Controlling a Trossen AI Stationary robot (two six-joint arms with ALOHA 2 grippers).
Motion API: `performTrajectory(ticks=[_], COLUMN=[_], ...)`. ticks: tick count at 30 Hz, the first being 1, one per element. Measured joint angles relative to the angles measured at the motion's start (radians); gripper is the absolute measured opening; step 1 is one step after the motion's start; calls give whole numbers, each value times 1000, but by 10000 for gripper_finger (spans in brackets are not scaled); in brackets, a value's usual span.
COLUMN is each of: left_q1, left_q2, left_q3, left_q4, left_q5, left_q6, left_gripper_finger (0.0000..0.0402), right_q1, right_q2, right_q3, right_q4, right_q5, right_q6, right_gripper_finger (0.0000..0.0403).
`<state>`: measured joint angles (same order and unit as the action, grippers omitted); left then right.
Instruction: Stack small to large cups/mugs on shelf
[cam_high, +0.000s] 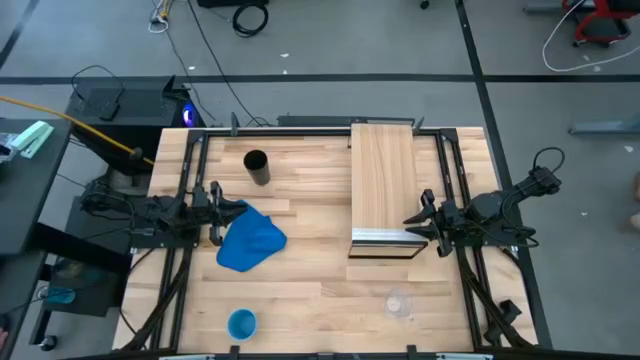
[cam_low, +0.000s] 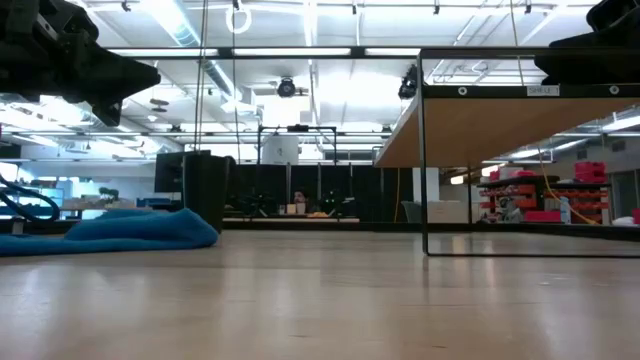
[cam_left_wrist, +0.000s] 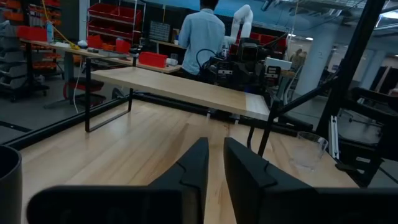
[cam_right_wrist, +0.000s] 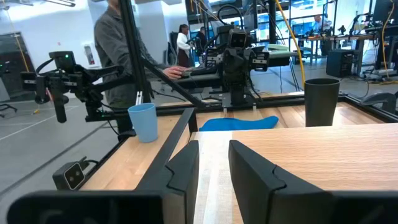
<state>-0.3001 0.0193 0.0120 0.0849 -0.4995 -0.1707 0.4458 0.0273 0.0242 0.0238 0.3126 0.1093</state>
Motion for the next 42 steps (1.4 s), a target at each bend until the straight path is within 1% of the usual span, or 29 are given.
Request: performTrajectory(ticks=[5,15,25,35,42], left_q1=[0,0,0,0,0], left_q2=[0,0,0,0,0], left_q3=[0,0,0,0,0], left_q4=[0,0,0,0,0], left_q5=[0,0,0,0,0], left_q6=[0,0,0,0,0], left_gripper_finger=[53,61,53,61,55], right_q1=[0,0,0,0,0], right_q2=[0,0,0,0,0], right_q3=[0,0,0,0,0], right_q4=[0,0,0,0,0], right_q5=[0,0,0,0,0], right_q6=[0,0,0,0,0], right_gripper_finger=[96,96,96,96,96])
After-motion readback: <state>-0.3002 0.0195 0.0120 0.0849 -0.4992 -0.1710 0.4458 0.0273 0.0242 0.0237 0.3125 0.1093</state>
